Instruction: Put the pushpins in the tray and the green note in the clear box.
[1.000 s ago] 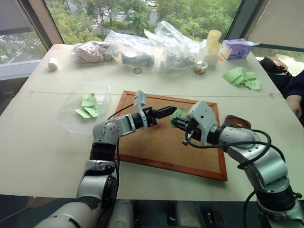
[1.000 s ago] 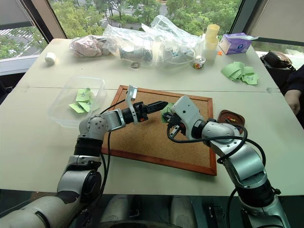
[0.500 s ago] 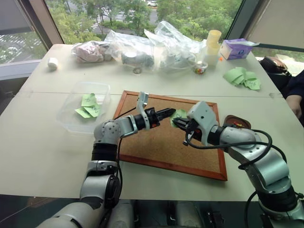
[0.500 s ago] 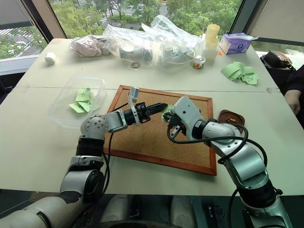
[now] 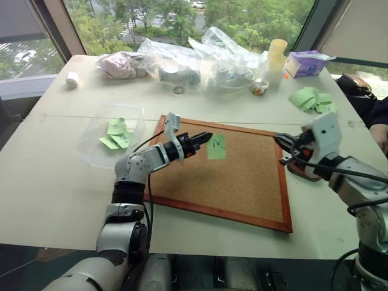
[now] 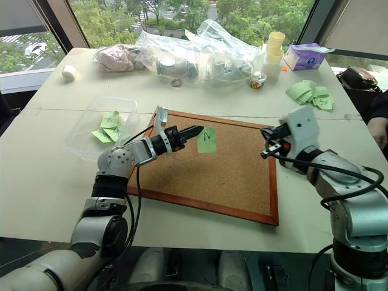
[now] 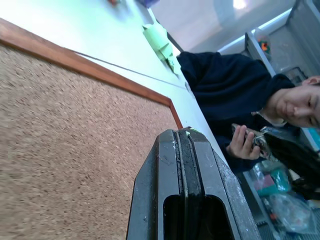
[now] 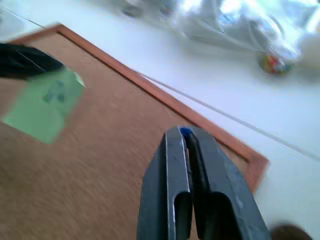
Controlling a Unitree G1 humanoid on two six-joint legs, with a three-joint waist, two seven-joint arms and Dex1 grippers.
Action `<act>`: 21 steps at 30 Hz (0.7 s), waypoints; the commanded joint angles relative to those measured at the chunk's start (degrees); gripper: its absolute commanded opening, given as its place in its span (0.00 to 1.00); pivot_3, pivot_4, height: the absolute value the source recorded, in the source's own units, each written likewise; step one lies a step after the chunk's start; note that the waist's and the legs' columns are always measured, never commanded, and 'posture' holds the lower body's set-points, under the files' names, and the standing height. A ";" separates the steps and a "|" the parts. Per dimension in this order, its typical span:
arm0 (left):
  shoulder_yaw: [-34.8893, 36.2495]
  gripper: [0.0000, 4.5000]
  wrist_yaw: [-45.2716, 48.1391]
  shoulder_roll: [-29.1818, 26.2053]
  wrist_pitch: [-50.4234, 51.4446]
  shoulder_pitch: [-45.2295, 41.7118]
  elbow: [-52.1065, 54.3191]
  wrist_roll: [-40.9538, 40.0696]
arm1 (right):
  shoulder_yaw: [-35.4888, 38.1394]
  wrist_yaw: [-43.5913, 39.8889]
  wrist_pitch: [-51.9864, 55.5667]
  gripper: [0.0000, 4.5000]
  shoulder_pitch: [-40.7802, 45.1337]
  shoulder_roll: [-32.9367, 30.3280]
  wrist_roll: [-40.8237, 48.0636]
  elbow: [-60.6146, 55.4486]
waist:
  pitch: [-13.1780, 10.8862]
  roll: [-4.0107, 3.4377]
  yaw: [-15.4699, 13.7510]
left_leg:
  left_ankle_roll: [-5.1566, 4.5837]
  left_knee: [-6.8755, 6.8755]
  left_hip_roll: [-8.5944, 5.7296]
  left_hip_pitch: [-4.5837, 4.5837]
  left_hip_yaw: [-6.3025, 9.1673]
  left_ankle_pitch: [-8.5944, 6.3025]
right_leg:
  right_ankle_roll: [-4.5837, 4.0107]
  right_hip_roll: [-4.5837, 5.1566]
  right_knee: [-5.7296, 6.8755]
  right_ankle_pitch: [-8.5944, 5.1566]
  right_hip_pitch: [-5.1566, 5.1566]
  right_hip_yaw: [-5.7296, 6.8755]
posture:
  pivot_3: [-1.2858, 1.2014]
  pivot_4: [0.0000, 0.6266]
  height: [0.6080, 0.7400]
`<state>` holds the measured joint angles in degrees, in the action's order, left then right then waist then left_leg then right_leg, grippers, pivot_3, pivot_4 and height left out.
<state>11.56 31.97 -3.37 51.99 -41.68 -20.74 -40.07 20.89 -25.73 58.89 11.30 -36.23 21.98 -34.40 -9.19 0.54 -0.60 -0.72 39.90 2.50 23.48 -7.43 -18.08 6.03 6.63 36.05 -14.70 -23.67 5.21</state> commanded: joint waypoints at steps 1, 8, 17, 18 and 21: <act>-0.60 0.00 0.78 -0.28 -3.07 -1.29 1.78 0.79 | 4.09 4.33 3.64 0.00 0.38 -0.41 -1.69 3.98 | 0.00 0.00 -0.03 | 0.00 0.00 0.00 0.00 0.00 0.00 | 0.00 0.00 0.01 0.00 0.00 0.00 | 0.52 0.24 1.00; -2.57 0.00 1.44 -1.12 -5.83 -0.27 3.97 2.71 | 4.43 8.21 3.25 0.00 1.37 0.06 -3.68 14.15 | 0.01 -0.02 -0.03 | 0.00 0.01 0.00 0.00 -0.06 0.00 | 0.00 -0.02 0.03 0.00 -0.01 0.00 | 0.52 0.24 1.00; -3.71 0.00 1.32 -1.65 -6.38 0.88 6.93 3.32 | 3.68 9.10 1.19 0.53 0.42 0.60 -3.94 17.68 | 0.01 -0.02 -0.04 | 0.02 0.01 0.00 0.00 -0.09 0.02 | 0.00 -0.02 0.04 0.00 0.00 0.00 | 0.52 0.24 1.00; -3.72 0.00 1.28 -1.71 -6.49 0.86 7.04 3.34 | 3.94 9.23 1.00 0.63 0.52 0.54 -3.94 17.66 | 0.01 -0.02 -0.02 | 0.03 0.01 0.00 0.00 -0.08 0.02 | 0.00 -0.02 0.04 0.00 0.00 0.00 | 0.52 0.24 1.00; -3.71 0.00 1.15 -1.73 -6.66 0.92 7.29 3.37 | 4.77 9.09 1.05 0.98 0.56 0.01 -3.48 17.22 | 0.01 -0.02 -0.02 | 0.05 0.01 0.00 0.00 -0.09 0.03 | 0.01 -0.04 0.04 0.00 0.00 0.00 | 0.52 0.24 1.00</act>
<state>7.83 32.70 -4.92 46.41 -40.74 -15.57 -36.48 23.50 -16.70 60.89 11.51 -35.17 18.45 -15.56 -9.18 0.51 -0.62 -0.67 39.90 2.50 23.47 -7.52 -18.04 6.04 6.58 36.09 -14.70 -23.67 5.21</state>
